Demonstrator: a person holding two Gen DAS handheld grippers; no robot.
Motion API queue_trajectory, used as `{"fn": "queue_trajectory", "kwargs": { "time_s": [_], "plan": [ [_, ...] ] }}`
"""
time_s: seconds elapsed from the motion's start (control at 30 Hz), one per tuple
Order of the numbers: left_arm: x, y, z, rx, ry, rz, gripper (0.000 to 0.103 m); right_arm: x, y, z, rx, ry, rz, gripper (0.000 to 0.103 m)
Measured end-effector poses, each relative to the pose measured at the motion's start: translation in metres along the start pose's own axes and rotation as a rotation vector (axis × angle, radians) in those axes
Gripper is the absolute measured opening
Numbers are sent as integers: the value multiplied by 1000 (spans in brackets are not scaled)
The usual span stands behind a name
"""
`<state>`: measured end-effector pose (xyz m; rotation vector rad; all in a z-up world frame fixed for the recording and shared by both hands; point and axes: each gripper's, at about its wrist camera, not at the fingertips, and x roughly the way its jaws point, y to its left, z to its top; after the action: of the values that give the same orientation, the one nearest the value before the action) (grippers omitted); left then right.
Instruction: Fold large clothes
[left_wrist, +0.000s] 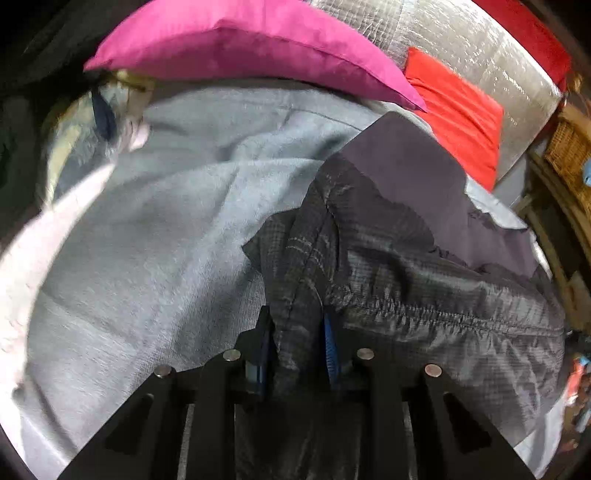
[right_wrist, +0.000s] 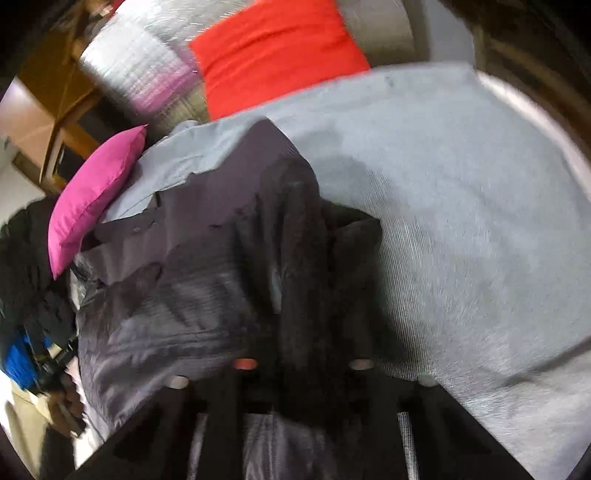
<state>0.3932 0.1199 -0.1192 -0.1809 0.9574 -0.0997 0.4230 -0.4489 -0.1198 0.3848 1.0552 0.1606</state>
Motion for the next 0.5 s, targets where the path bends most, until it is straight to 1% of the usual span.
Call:
{"fn": "queue_trajectory", "kwargs": {
  "time_s": [0.03,0.07,0.1,0.13,0.17,0.2,0.23,0.27,0.3,0.33,0.37,0.4,0.43,0.47,0.5],
  "plan": [
    [0,-1,0,12,0,3,32,-5,1,0,1,-14,-7,15],
    [-2,-1,1,30,-6,19,40,-5,-4,-1,13,-12,-8,15],
    [-7,0,3,35,-27,46,47,-2,-8,-1,17,2,-8,24],
    [-14,3,6,32,-68,68,55,3,-12,-3,18,19,-11,37],
    [-19,6,11,28,-114,84,63,6,-16,-4,12,26,-16,48],
    [-27,9,19,25,-168,93,67,3,-18,-3,0,13,-26,67],
    [-30,9,27,32,-199,81,73,-3,-18,0,-12,-24,-39,68],
    [-28,6,36,55,-206,59,78,-15,-19,7,-26,-90,-61,68],
    [-23,3,43,79,-195,49,79,-22,-18,14,-32,-125,-79,68],
    [-11,-6,55,125,-160,43,79,-27,-16,24,-42,-162,-82,70],
    [2,-14,64,162,-127,42,79,-27,-11,34,-53,-177,-67,72],
    [11,-20,70,186,-103,44,79,-20,-4,49,-74,-171,-36,73],
    [23,-27,77,213,-78,54,79,-11,5,61,-98,-144,-14,73],
    [34,-37,86,239,-63,61,79,5,16,77,-140,-107,-21,73],
    [39,-44,88,256,-54,53,79,16,23,86,-175,-86,-36,73]
  ]
}}
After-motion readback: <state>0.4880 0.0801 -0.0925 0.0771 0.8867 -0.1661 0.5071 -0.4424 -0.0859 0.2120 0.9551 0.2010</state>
